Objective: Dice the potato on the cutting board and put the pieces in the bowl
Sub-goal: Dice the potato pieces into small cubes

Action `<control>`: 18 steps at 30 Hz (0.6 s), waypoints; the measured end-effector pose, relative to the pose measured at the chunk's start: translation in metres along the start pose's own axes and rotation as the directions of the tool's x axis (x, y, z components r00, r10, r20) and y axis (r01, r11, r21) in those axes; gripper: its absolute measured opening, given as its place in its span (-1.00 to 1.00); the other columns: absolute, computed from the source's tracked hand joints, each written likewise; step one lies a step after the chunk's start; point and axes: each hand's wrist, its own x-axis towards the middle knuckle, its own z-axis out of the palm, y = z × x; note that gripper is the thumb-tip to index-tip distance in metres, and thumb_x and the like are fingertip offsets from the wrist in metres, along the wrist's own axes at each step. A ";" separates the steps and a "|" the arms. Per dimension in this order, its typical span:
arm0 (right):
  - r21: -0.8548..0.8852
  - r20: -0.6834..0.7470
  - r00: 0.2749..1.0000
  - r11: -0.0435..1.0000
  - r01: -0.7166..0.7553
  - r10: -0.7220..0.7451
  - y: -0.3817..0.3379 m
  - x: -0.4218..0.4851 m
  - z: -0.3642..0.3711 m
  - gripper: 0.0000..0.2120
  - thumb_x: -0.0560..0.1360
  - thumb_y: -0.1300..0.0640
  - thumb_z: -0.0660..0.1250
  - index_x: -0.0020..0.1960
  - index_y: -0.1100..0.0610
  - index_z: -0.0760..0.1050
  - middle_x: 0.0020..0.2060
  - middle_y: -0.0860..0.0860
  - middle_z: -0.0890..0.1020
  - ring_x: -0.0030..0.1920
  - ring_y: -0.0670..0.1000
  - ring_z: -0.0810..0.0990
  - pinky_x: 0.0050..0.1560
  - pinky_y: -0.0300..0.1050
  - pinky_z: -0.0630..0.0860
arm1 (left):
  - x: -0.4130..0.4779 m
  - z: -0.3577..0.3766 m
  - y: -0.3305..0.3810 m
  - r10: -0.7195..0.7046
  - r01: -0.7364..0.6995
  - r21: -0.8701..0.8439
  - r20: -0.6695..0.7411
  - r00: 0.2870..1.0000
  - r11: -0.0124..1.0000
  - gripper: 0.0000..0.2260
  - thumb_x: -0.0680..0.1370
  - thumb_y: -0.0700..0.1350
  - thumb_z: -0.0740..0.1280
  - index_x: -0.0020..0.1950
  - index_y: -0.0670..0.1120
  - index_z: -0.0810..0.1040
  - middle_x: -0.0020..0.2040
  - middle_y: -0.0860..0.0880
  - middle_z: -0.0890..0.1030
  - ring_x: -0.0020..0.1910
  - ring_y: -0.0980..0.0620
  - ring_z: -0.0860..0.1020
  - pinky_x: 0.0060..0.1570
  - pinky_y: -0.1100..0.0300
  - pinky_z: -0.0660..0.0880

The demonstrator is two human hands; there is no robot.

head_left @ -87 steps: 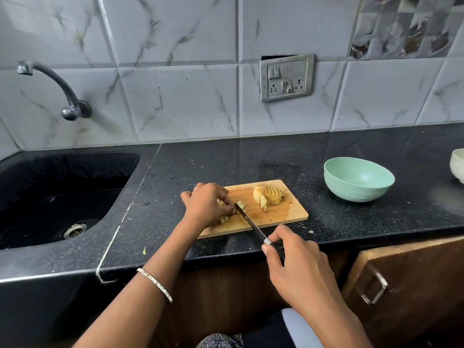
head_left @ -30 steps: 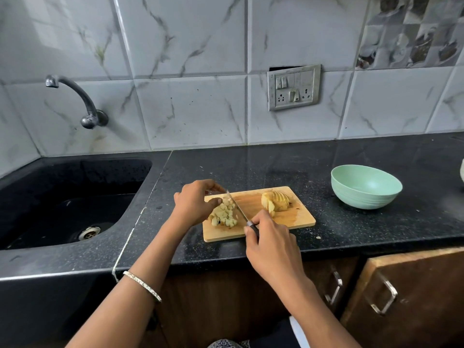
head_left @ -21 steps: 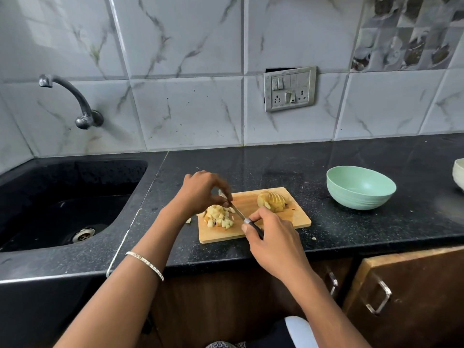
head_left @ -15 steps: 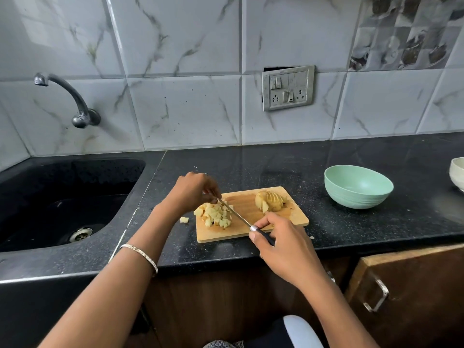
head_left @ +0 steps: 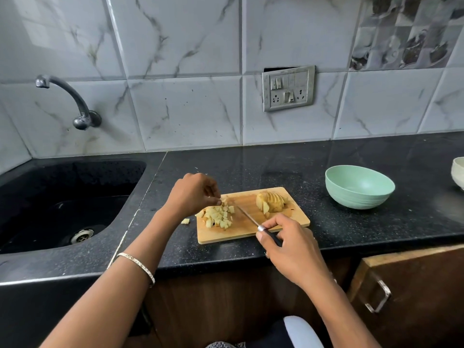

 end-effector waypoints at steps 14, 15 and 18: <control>0.444 0.065 0.992 0.887 -0.130 0.113 0.016 -0.007 -0.022 -0.94 0.55 0.00 0.43 0.00 -0.05 0.59 -0.37 0.09 0.65 -0.53 -0.17 0.48 -0.46 -0.31 0.31 | 0.003 0.016 0.037 -0.002 0.040 0.313 -0.121 0.993 0.949 -0.65 0.55 -0.25 0.31 0.15 0.19 0.58 0.01 0.18 0.66 0.12 0.07 0.54 0.03 0.03 0.21; 0.456 0.037 0.991 0.880 -0.131 0.128 0.019 -0.007 -0.023 -0.94 0.56 0.01 0.43 0.00 -0.05 0.59 -0.38 0.09 0.65 -0.53 -0.17 0.47 -0.44 -0.27 0.31 | 0.002 0.018 0.040 0.002 0.045 0.307 -0.150 0.989 0.951 -0.72 0.57 -0.18 0.31 0.16 0.18 0.58 0.01 0.17 0.67 0.13 0.06 0.54 0.06 0.01 0.22; 0.492 -0.056 0.981 0.861 -0.133 0.183 0.031 -0.004 -0.025 -0.94 0.56 0.02 0.43 0.02 -0.06 0.59 -0.40 0.08 0.65 -0.52 -0.17 0.47 -0.37 -0.16 0.31 | -0.001 0.025 0.058 0.055 -0.022 0.239 -0.134 0.989 0.971 -0.81 0.60 0.11 0.27 0.17 0.17 0.59 0.01 0.18 0.67 0.15 0.06 0.54 0.12 0.01 0.24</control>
